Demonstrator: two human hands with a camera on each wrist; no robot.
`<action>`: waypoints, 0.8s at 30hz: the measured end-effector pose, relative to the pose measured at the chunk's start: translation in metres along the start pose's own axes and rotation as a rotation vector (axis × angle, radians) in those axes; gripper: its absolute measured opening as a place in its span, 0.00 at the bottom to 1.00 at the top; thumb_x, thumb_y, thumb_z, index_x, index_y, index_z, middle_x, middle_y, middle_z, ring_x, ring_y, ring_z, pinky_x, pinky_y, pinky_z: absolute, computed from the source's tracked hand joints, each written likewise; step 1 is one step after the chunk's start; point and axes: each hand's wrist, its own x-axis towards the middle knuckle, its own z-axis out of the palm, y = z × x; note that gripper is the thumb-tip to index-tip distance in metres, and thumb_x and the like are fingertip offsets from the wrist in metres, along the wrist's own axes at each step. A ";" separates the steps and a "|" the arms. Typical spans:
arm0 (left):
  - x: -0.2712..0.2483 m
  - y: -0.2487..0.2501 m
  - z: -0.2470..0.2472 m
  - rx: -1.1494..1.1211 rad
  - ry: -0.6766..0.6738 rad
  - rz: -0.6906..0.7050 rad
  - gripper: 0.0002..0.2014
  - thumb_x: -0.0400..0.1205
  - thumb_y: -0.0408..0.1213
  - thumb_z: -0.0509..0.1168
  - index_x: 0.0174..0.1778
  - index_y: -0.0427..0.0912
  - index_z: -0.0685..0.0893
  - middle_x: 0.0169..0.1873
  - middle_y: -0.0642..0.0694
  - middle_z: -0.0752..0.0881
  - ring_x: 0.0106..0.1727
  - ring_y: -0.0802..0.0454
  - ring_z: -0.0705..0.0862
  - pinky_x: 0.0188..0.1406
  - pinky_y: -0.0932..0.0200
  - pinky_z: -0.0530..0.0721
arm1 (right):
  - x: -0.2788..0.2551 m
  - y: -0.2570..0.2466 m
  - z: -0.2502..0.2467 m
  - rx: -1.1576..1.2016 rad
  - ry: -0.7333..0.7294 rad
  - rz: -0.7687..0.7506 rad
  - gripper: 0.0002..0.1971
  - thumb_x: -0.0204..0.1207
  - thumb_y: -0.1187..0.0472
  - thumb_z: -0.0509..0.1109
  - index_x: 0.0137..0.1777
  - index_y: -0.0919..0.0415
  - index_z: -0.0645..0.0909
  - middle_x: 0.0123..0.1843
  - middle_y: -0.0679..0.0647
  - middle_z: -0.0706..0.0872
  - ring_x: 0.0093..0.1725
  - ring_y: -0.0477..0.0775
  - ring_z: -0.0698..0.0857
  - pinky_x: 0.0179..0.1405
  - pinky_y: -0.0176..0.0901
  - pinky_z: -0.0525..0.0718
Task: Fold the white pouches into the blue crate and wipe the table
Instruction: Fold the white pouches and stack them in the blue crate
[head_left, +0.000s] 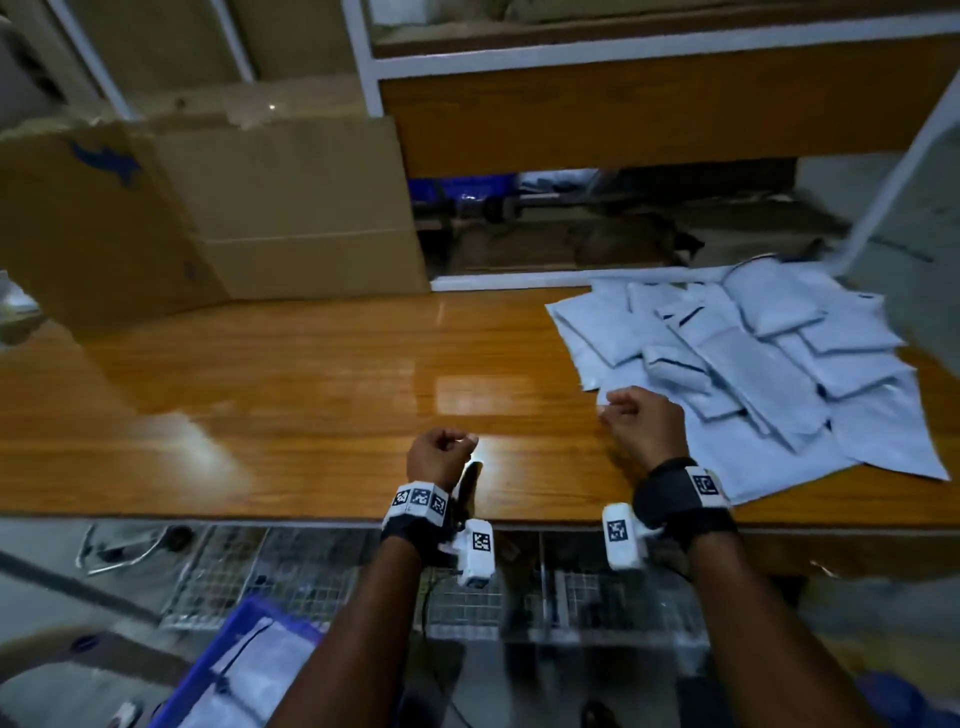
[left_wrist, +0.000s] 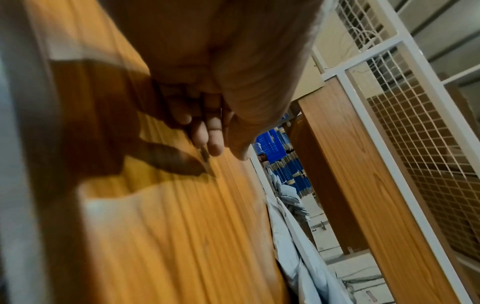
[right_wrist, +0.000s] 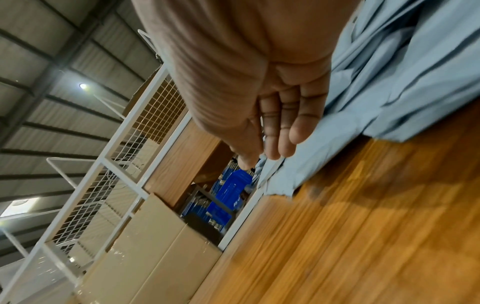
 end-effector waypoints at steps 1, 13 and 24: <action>0.002 0.004 0.008 0.015 0.005 -0.001 0.10 0.70 0.43 0.81 0.39 0.43 0.90 0.33 0.45 0.92 0.42 0.44 0.92 0.50 0.42 0.91 | 0.006 0.006 -0.006 0.012 0.007 0.024 0.12 0.70 0.51 0.78 0.52 0.52 0.89 0.47 0.51 0.92 0.51 0.51 0.88 0.56 0.42 0.84; 0.016 0.013 0.033 0.050 -0.018 -0.058 0.18 0.66 0.54 0.80 0.37 0.42 0.90 0.29 0.40 0.90 0.31 0.42 0.89 0.32 0.40 0.90 | 0.072 0.038 -0.051 -0.116 0.119 -0.039 0.30 0.60 0.52 0.86 0.63 0.56 0.83 0.58 0.61 0.84 0.59 0.64 0.82 0.58 0.53 0.83; 0.016 0.008 0.023 -0.119 -0.036 -0.084 0.11 0.77 0.44 0.77 0.40 0.39 0.90 0.37 0.40 0.90 0.39 0.48 0.88 0.34 0.60 0.87 | 0.092 0.022 -0.032 -0.430 0.102 -0.170 0.10 0.74 0.59 0.71 0.51 0.60 0.91 0.49 0.66 0.86 0.49 0.69 0.85 0.46 0.51 0.84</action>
